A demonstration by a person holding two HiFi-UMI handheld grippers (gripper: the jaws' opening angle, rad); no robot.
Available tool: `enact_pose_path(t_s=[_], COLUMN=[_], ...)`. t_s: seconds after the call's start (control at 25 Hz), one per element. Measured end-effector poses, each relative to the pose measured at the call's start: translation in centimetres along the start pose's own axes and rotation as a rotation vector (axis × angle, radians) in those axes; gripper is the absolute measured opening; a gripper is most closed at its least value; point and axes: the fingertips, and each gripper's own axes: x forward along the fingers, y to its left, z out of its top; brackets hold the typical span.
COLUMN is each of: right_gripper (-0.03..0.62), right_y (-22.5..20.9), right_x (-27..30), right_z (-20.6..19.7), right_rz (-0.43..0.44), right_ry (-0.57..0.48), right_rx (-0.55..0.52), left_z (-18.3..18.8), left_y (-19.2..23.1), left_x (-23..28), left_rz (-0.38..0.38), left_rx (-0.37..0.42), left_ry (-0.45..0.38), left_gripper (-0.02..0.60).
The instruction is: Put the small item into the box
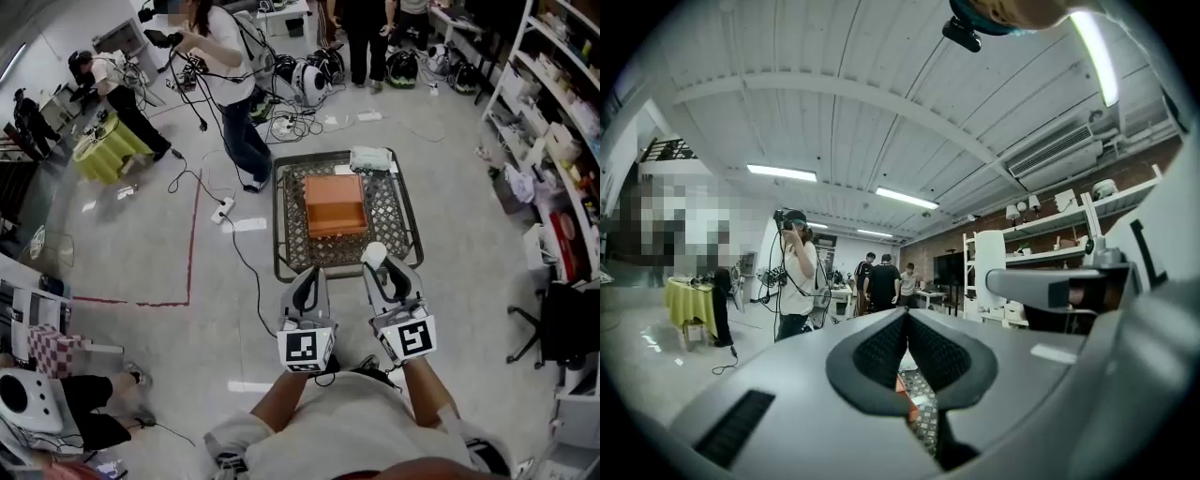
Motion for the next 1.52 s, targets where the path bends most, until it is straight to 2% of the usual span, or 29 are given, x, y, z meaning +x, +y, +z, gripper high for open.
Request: enact_pose_path(t_s=[0.32, 0.72, 1.0, 1.52], right_gripper=[0.120, 0.120, 0.120, 0.120], right_y=[3.4, 4.8, 2.1, -8.8], right_x=[4.6, 8.0, 9.3, 15.5], right_z=[-0.1, -0.9, -2.6, -2.9], right_rz=[0.018, -0.032, -0.031, 0.017], right_ry=[-0.006, 0.021, 0.067, 0.027], right_rx=[-0.012, -0.027, -0.010, -0.015], left_z=[-0.1, -0.2, -1.4, -0.5], left_y=[5.4, 9.4, 8.3, 6.3], left_x=[0.2, 1.7, 5.6, 17.3], left_rz=[0.010, -0.043, -0.064, -0.027], left_rx=[-0.014, -0.030, -0.043, -0.007], left_ry=[-0.005, 0.010, 0.025, 0.030], left_gripper=[0.009, 0.009, 0.009, 0.009])
